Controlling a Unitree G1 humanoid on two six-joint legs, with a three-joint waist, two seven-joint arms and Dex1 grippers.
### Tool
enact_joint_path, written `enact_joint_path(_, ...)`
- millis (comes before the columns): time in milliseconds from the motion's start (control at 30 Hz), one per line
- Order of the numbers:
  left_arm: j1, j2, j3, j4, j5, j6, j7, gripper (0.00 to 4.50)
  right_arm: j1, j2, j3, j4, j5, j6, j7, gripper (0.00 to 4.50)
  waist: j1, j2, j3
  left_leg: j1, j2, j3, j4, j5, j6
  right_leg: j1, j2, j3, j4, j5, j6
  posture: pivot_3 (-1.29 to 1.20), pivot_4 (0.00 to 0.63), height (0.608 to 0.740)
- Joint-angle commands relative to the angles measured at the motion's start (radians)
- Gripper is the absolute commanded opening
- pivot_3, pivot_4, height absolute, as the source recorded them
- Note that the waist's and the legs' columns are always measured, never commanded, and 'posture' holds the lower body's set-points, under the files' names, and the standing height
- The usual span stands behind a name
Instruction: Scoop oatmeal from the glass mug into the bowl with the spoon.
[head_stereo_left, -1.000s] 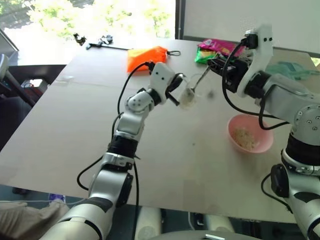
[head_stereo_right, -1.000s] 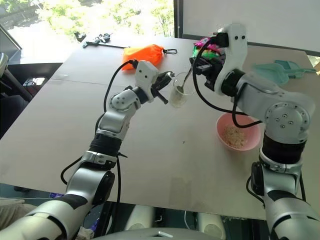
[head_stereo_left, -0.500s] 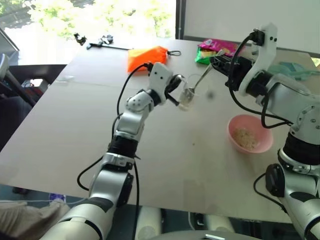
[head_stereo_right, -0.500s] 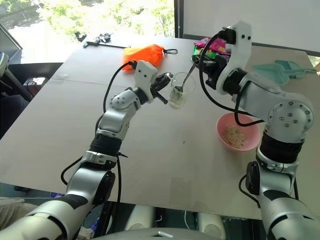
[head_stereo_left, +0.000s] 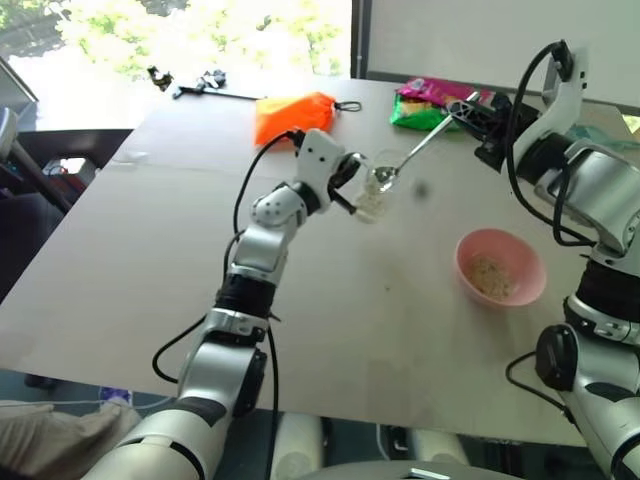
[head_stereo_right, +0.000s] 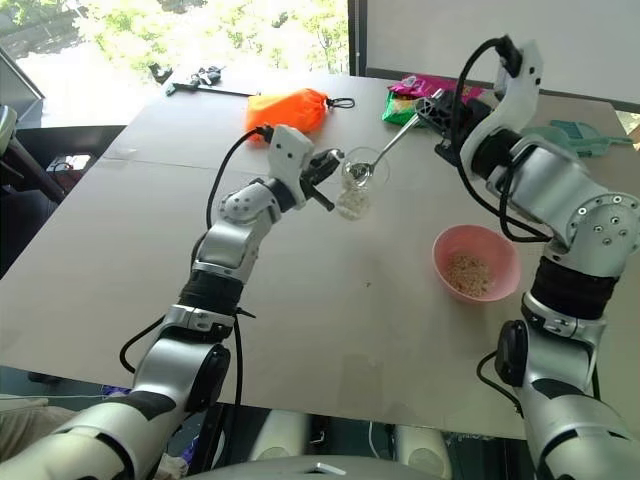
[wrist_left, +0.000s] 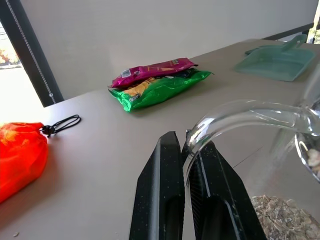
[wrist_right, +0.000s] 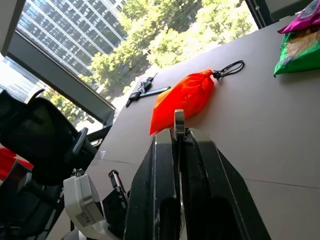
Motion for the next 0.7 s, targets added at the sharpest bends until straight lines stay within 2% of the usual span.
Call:
enact_joint_path(33, -0.020, -0.011, -0.006, -0.026, 0.001, -0.024, 0.004, 0.08, 0.000, -0.030, -0.027, -0.017, 0.093, -0.068, -0.038, 0.00, 0.000, 0.000, 0.000, 0.000, 0.000, 0.000, 0.000, 0.000, 0.000, 0.000, 0.000, 0.000, 0.000, 0.000, 0.000, 0.00, 0.150, 0.740)
enact_joint_path(467, -0.066, -0.039, -0.026, 0.021, 0.025, -0.020, 0.004, 0.08, 0.115, -0.171, -0.030, -0.045, 0.234, -0.196, -0.097, 0.00, 0.001, 0.000, 0.000, 0.000, 0.000, 0.000, 0.000, 0.000, 0.000, 0.000, 0.000, 0.000, 0.000, 0.000, 0.000, 0.00, 0.150, 0.740)
enact_joint_path(700, -0.146, -0.083, -0.057, 0.129, 0.051, -0.051, 0.002, 0.08, 0.198, -0.248, -0.054, -0.062, 0.279, -0.244, -0.095, 0.00, 0.007, 0.000, 0.000, 0.000, 0.000, 0.000, 0.000, 0.000, 0.000, 0.000, 0.000, 0.001, -0.001, 0.000, 0.000, 0.00, 0.150, 0.740)
